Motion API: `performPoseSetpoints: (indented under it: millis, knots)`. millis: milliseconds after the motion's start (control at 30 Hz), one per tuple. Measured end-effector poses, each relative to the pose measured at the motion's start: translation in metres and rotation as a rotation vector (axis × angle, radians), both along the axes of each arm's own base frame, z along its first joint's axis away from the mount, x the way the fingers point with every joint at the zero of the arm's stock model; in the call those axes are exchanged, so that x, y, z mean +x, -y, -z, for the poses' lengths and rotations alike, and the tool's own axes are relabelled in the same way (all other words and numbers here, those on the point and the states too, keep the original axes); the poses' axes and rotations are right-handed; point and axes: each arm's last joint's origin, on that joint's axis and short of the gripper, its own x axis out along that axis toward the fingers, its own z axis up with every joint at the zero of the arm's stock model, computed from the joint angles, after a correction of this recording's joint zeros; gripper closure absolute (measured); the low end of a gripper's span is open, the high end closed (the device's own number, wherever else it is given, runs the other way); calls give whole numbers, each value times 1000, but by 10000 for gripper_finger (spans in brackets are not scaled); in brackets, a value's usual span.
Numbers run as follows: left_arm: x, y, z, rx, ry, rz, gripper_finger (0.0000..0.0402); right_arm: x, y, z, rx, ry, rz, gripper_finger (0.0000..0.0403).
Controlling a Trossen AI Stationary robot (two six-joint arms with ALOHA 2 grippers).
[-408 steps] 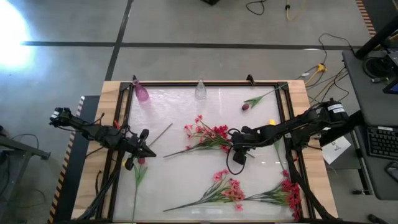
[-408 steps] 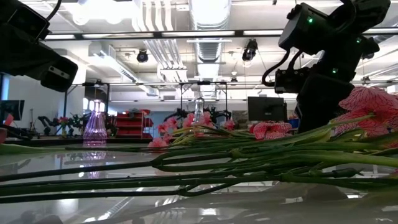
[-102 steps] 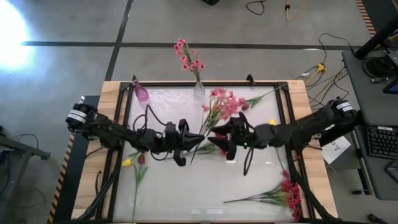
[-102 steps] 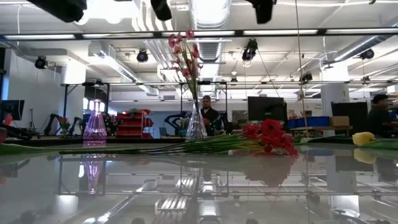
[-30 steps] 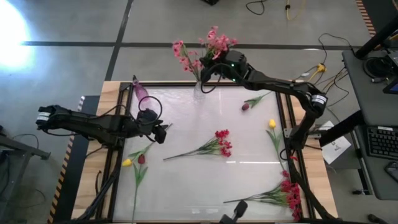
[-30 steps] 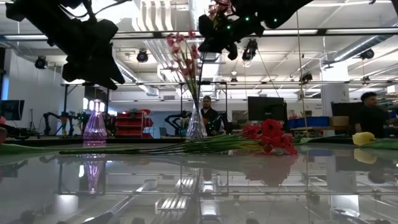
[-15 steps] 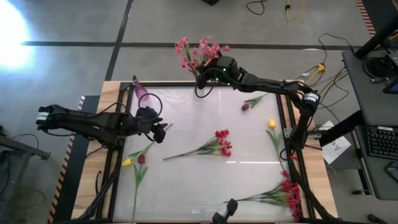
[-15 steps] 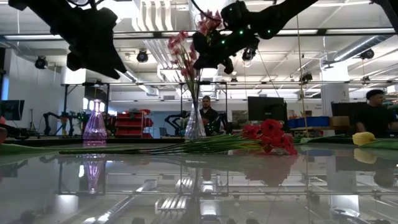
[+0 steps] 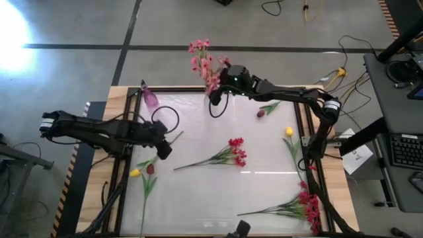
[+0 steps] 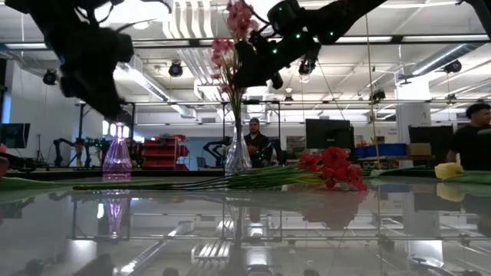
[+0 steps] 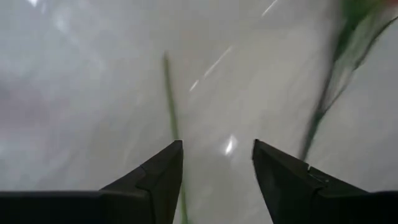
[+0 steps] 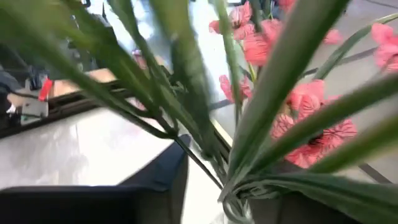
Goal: Sort flowers into vase by color
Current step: Put the pink flowers into the transparent vase, then put the left yellow tulip into the transparent vase
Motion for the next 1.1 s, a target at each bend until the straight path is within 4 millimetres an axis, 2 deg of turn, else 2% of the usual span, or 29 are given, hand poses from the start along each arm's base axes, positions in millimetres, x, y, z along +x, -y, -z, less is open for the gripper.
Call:
performPoseSetpoints:
  millis: [200,467,700,967,1100]
  knots:
    - [2,4,13,-128,-137,29,212,-18,-14,-22,23,-35,-8,184]
    - [-8,14,23,-382,-339,-45,212,-42,-44,-54,51,-50,-52,135]
    - [-7,20,37,-433,-514,-165,226,-60,-84,-75,9,-43,-139,133]
    - [6,23,65,-411,-692,-179,263,-79,-116,-79,-27,-95,-168,148]
    - [16,23,78,-376,-703,-168,273,-87,-126,-81,-34,-87,-191,152]
